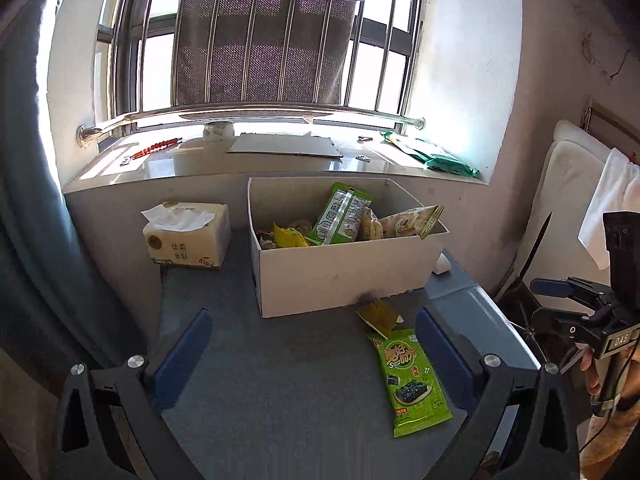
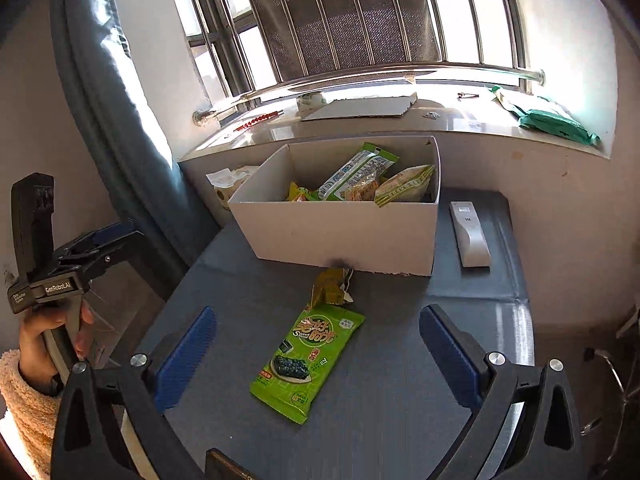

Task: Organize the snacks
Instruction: 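Withdraw both tools and move the right tool to the green seaweed bag, then grasp the green Sweet Sour seaweed bag with the right tool and lift it, then grasp the small brown packet with the left tool while the right tool holds the seaweed bag, then lower the seaweed bag and brown packet into the white box, open both tools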

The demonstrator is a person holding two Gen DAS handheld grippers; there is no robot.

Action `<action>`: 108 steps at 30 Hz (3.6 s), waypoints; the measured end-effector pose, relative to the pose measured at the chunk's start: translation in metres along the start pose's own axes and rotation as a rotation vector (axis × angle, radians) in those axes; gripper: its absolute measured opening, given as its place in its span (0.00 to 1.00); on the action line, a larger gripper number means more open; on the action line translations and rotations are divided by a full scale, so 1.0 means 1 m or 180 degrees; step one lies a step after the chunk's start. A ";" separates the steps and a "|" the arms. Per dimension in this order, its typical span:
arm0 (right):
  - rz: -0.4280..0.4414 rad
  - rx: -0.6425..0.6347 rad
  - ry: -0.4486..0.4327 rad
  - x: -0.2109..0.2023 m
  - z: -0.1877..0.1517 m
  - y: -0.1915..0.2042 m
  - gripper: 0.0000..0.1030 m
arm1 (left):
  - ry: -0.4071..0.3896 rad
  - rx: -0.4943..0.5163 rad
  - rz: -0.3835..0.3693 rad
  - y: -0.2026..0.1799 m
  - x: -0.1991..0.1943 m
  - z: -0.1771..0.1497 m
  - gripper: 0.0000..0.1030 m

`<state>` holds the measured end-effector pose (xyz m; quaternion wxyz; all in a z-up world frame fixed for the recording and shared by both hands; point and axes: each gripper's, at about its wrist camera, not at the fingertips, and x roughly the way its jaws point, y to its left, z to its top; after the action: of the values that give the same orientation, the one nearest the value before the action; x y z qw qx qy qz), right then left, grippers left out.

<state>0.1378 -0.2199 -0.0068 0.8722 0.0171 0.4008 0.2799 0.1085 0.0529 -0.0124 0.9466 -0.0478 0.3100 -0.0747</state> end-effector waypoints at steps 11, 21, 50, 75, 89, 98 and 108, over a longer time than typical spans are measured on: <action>-0.0181 0.0340 0.0566 0.046 -0.074 -0.007 1.00 | 0.0236 0.0056 0.0110 -0.003 -0.027 -0.082 1.00; -0.0291 0.0163 0.1105 0.132 -0.041 0.020 1.00 | 0.0214 -0.0071 0.0034 -0.005 -0.034 -0.101 1.00; -0.0063 0.0310 0.0455 0.037 -0.050 -0.015 0.59 | 0.0660 0.0330 -0.0111 -0.037 0.048 -0.065 1.00; -0.0087 0.0828 0.0204 -0.008 -0.081 -0.075 0.60 | 0.0963 0.0406 -0.0366 -0.077 0.188 -0.020 0.48; 0.0044 0.0229 0.0016 0.023 0.020 -0.026 0.60 | -0.0010 0.0201 -0.0430 -0.020 0.060 0.061 0.48; -0.0188 0.0299 0.0144 0.101 0.149 -0.047 0.61 | 0.0270 -0.0023 -0.0181 0.000 0.157 0.130 0.48; -0.0242 0.0650 0.0182 0.132 0.191 -0.081 1.00 | 0.0369 -0.0433 0.0156 0.024 0.198 0.132 1.00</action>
<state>0.3801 -0.1848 0.0111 0.8641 0.0827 0.4522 0.2048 0.3474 0.0482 -0.0242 0.9231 -0.1001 0.3697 -0.0330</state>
